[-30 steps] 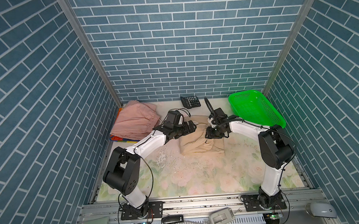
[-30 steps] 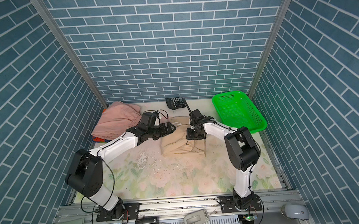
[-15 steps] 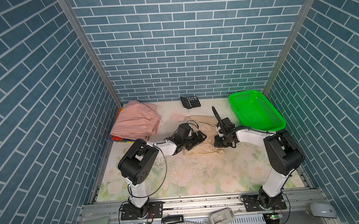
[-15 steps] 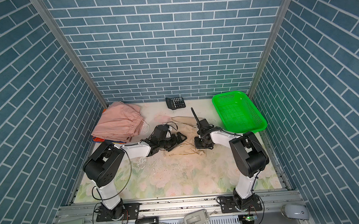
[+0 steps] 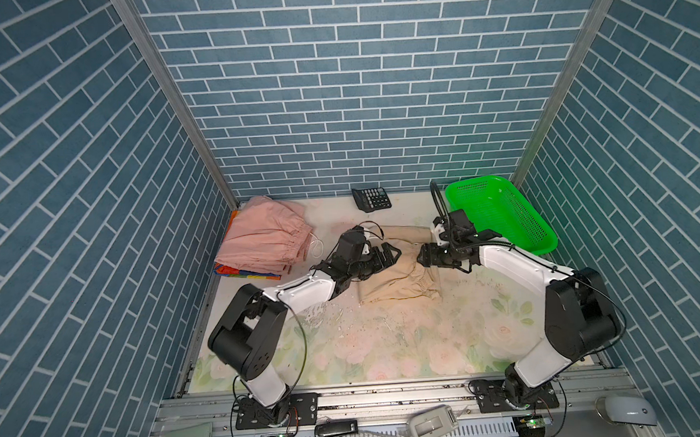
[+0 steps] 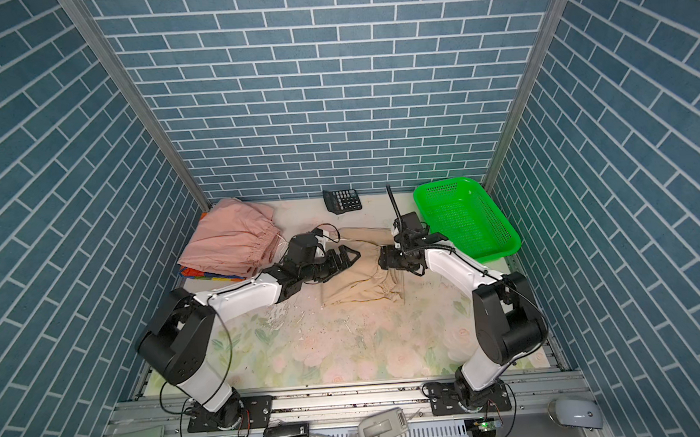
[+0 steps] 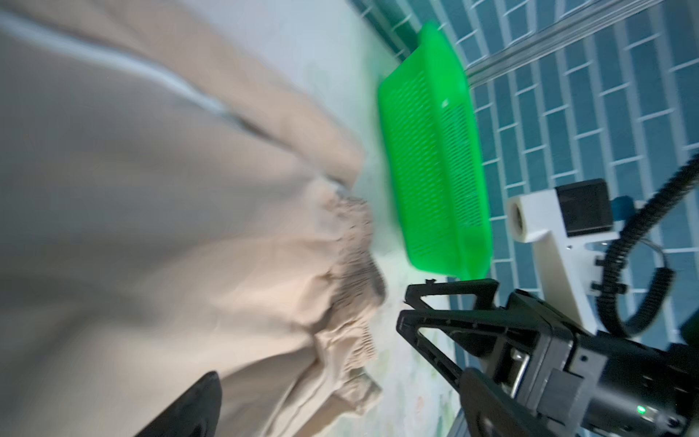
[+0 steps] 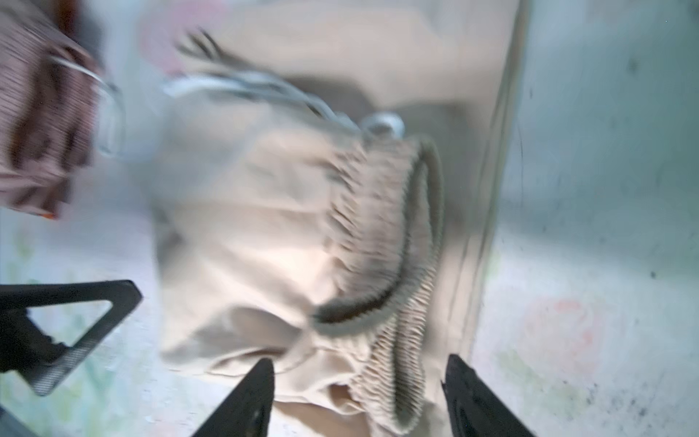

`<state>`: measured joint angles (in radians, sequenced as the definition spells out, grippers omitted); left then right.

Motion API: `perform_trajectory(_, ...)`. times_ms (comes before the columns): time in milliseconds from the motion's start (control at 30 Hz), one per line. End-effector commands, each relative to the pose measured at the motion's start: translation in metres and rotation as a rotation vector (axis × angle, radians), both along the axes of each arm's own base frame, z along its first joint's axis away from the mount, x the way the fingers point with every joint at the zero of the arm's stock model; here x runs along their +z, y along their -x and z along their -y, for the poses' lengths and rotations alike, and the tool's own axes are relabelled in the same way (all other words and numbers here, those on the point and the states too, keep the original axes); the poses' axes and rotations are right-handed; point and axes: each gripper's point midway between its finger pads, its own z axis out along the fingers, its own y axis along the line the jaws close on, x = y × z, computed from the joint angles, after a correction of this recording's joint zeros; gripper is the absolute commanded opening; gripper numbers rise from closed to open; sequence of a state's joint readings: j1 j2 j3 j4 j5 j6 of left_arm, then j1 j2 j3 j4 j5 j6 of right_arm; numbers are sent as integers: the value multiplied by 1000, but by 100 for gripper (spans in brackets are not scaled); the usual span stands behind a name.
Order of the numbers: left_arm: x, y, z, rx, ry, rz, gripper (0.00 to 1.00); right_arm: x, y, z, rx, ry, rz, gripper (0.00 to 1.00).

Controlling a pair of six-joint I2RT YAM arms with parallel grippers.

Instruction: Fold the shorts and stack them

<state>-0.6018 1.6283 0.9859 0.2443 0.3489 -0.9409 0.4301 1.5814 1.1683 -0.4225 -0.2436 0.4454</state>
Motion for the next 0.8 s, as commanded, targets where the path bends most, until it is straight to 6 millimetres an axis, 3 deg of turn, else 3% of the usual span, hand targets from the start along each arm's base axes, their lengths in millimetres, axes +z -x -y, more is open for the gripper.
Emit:
perform_trajectory(0,18,-27,-32,84,-24,47,100,29,-2,-37,33,-182,12,86)
perform_trajectory(100,21,-45,-46,120,-7,39,100,23,-8,-69,78,-251,-3,99)
perform_trajectory(233,12,-61,-49,144,26,18,100,-7,-20,-93,109,-300,-61,99)
perform_trajectory(367,-7,-61,-38,106,37,-28,100,-49,-39,-81,91,-229,-99,99)
perform_trajectory(500,-27,-53,-47,99,-11,-49,100,-76,-45,-61,79,-172,-142,99)
perform_trajectory(600,-40,-46,-52,60,-101,-64,99,-66,-41,-57,106,-182,-133,99)
perform_trajectory(767,-61,-32,-49,-69,-214,-121,99,-7,-30,-52,144,-198,-24,99)
